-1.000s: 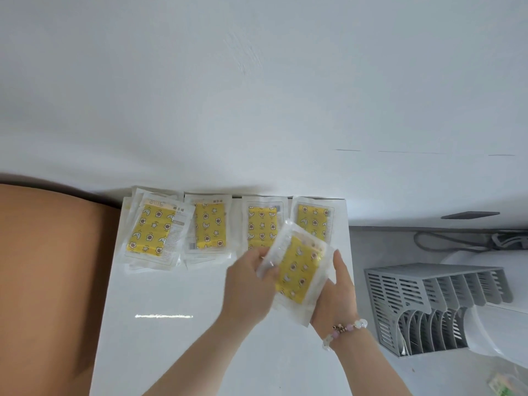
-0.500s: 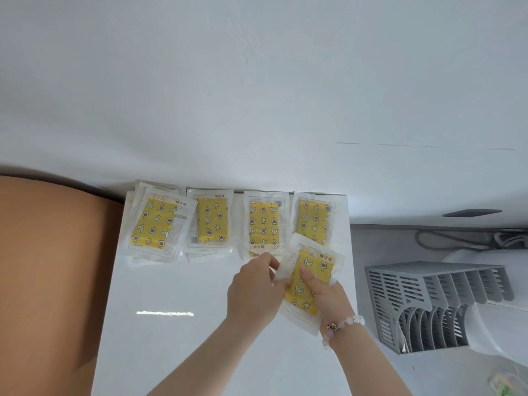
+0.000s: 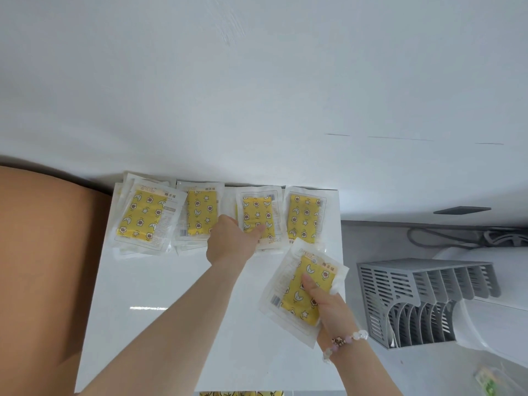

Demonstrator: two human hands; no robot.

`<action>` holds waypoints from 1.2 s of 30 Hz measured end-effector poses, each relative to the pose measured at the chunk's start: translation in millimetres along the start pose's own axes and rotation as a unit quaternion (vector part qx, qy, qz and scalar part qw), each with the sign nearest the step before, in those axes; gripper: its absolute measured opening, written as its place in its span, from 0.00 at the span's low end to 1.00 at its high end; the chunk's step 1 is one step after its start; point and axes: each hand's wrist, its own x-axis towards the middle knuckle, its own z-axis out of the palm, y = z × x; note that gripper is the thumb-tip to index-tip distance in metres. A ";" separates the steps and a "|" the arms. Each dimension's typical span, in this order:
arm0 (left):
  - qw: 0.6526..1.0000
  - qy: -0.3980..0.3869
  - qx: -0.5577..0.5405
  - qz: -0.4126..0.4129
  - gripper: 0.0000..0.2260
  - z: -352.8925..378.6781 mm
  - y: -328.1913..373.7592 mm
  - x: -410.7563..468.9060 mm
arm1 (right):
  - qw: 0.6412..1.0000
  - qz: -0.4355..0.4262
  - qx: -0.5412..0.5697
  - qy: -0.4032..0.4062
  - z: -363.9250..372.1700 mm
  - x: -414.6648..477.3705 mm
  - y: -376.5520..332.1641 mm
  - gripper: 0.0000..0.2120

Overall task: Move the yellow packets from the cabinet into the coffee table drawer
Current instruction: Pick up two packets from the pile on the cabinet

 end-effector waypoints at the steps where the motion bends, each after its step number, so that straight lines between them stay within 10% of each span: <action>1: 1.000 0.000 0.004 0.001 0.25 1.3 0.2 2.2 | 1.000 0.000 -0.002 -0.005 -1.1 -1.3 1.7 0.16; 18: 0.981 0.021 -0.166 0.102 0.04 -19.8 -12.3 4.2 | 1.000 0.012 0.024 0.011 -10.3 3.5 -10.8 0.10; 26: 0.931 -0.092 -0.269 0.227 0.08 -99.4 -17.7 -23.8 | 0.998 0.052 0.035 0.018 -8.9 3.2 -16.2 0.07; 36: 0.863 -0.312 0.130 0.375 0.08 -62.4 28.3 -60.1 | 0.990 0.072 -0.050 -0.111 13.8 -2.8 -18.5 0.23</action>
